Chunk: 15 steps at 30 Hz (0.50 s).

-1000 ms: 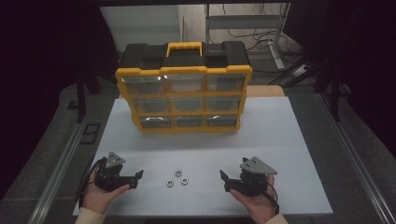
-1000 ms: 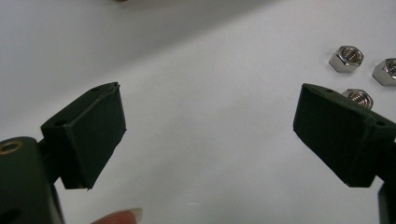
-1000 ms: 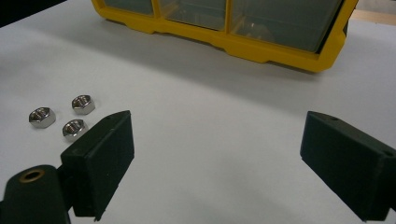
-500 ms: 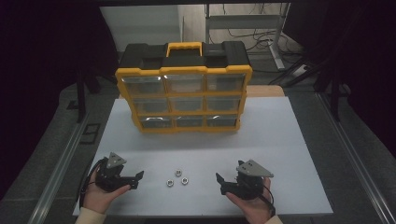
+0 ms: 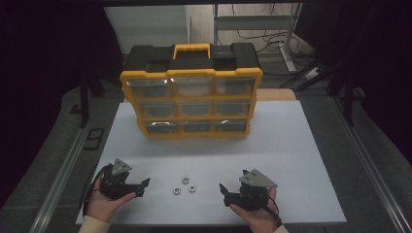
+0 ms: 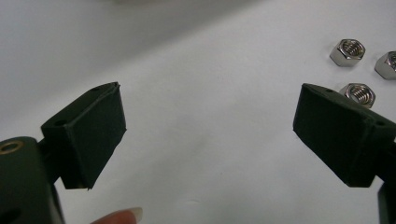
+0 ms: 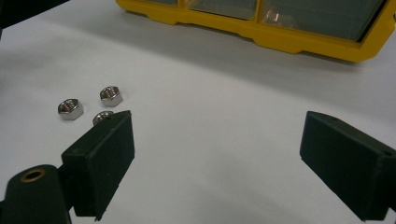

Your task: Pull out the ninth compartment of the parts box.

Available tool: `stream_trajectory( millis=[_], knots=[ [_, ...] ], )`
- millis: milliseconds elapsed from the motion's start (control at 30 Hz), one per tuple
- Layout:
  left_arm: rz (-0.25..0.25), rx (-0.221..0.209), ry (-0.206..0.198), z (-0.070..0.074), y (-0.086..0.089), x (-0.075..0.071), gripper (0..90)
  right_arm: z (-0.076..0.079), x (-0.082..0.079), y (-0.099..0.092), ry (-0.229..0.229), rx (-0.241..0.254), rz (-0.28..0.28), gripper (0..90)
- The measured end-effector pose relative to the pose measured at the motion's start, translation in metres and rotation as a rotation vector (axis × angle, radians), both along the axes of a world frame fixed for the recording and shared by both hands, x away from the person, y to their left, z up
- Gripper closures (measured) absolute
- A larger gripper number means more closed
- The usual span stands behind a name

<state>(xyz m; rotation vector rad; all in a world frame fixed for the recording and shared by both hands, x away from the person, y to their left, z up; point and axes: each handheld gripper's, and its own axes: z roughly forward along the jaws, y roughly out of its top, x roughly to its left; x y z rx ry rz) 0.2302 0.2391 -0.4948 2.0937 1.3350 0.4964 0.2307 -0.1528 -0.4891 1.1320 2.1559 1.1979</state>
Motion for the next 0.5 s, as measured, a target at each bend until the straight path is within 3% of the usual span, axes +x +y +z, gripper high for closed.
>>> stream_trajectory(
  millis=[200,500],
  knots=[
    [-0.002,0.002,0.001,0.000,0.000,0.000,10.0,0.001,0.000,-0.001,-0.003,-0.010,0.001,11.1],
    [-0.006,0.010,0.006,-0.002,0.000,0.001,10.0,-0.003,-0.004,0.010,-0.066,-0.186,0.048,11.1]
  ],
)
